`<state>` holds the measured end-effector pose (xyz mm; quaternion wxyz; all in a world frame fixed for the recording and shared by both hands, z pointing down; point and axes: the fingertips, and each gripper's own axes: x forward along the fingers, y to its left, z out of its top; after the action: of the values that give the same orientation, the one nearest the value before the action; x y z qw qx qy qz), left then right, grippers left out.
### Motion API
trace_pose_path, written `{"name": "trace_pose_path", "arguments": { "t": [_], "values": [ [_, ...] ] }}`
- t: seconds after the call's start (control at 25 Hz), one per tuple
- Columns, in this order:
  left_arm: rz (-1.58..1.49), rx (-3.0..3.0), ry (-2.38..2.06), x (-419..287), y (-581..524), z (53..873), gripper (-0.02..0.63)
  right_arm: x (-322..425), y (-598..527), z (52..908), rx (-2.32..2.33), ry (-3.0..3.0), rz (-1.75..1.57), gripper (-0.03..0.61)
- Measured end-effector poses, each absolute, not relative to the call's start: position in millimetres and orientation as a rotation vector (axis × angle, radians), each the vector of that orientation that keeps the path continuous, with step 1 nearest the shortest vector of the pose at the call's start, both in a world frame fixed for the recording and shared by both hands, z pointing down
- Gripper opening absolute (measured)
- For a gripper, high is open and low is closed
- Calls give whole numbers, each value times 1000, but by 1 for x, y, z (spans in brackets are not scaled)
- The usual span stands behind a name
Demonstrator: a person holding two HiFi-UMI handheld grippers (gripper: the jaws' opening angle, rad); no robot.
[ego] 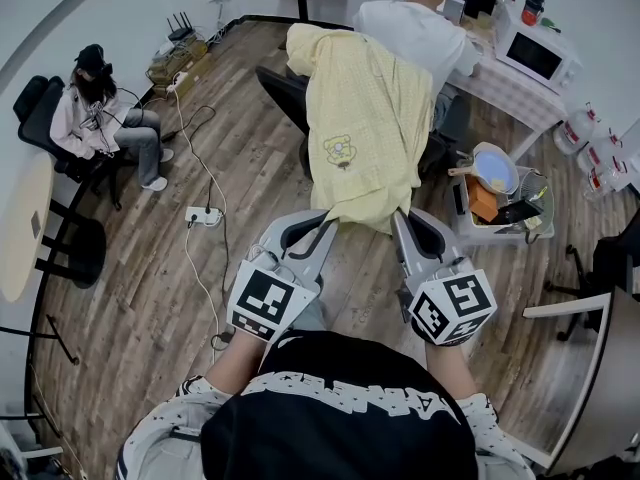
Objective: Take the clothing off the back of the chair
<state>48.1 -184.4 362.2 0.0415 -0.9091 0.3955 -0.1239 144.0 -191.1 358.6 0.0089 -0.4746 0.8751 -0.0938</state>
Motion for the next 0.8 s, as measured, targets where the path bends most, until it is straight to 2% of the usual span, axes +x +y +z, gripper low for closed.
{"name": "trace_pose_path", "arguments": {
  "t": [0.8],
  "values": [
    [-392,-2800,1180,53,-171,364,12,147,-178,360,-1500,2729,-302,31]
  ]
}}
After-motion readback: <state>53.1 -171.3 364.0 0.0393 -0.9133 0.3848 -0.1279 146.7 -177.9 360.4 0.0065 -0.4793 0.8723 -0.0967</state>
